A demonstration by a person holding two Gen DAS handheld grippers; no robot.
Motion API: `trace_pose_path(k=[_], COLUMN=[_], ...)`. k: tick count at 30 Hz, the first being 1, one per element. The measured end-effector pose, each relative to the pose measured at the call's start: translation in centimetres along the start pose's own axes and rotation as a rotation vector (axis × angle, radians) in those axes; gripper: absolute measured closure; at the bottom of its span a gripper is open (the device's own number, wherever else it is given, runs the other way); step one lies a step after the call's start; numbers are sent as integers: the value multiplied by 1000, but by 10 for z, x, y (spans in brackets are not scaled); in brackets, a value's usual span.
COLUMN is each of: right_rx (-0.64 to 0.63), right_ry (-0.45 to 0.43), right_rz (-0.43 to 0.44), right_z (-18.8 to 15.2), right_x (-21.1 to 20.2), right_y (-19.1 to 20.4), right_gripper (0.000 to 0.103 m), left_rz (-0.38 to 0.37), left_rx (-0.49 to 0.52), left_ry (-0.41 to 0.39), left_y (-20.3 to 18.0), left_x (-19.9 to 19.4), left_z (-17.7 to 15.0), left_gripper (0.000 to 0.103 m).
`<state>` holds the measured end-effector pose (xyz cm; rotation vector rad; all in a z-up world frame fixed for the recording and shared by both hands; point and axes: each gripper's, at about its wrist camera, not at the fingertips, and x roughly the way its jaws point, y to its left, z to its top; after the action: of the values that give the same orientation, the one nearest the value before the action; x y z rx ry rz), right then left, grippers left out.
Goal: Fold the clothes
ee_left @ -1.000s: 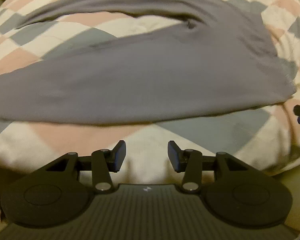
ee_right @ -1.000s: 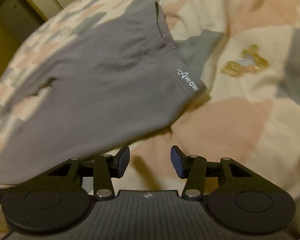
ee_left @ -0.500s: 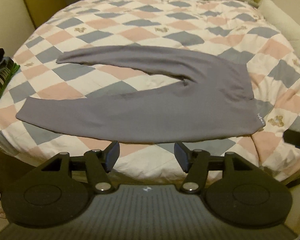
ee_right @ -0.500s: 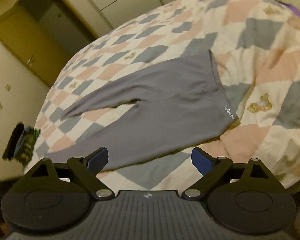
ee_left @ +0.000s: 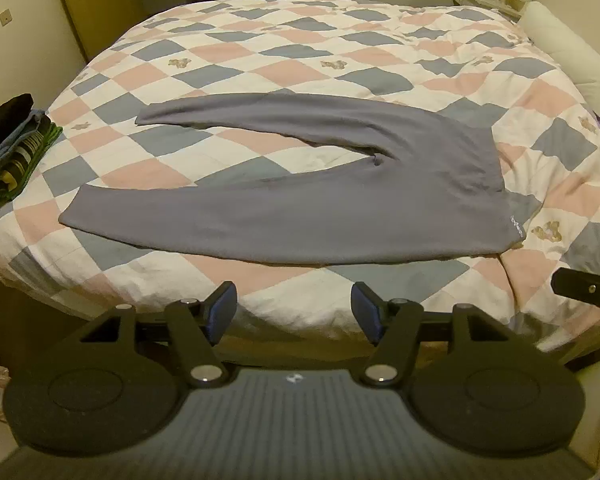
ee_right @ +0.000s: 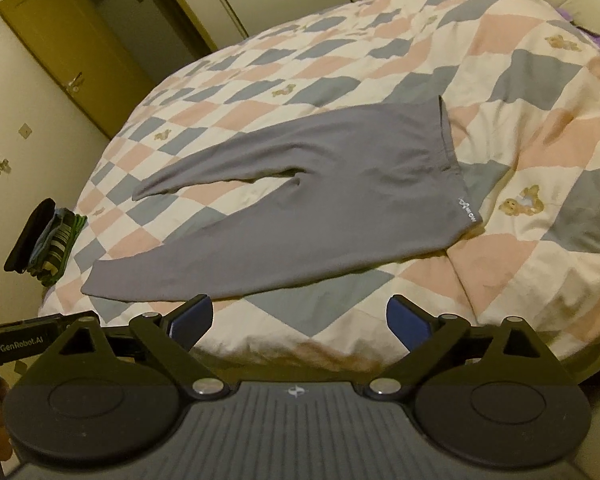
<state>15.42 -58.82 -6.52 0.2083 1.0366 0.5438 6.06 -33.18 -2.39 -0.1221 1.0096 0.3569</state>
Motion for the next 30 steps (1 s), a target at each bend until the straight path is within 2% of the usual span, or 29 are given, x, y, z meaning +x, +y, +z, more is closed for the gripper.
trace_pose_path(k=[12, 18, 26, 29, 30], right_rx=[34, 77, 132, 161, 170], right_ry=[21, 1, -8, -5, -6], right_rz=[-9, -19, -2, -9, -7], right_z=[-2, 2, 5, 9, 11], right_x=[-9, -11, -1, 11, 15], right_y=[-8, -21, -41, -50, -53], right_gripper=[5, 5, 6, 8, 12], left_rz=[10, -25, -93, -109, -118], left_rx=[39, 88, 152, 173, 181], left_ry=[23, 10, 42, 57, 56], left_y=[-7, -19, -34, -35, -35], left_x=[1, 9, 49, 71, 79], left_z=[5, 18, 38, 49, 54], left_gripper=[42, 42, 42, 42, 42])
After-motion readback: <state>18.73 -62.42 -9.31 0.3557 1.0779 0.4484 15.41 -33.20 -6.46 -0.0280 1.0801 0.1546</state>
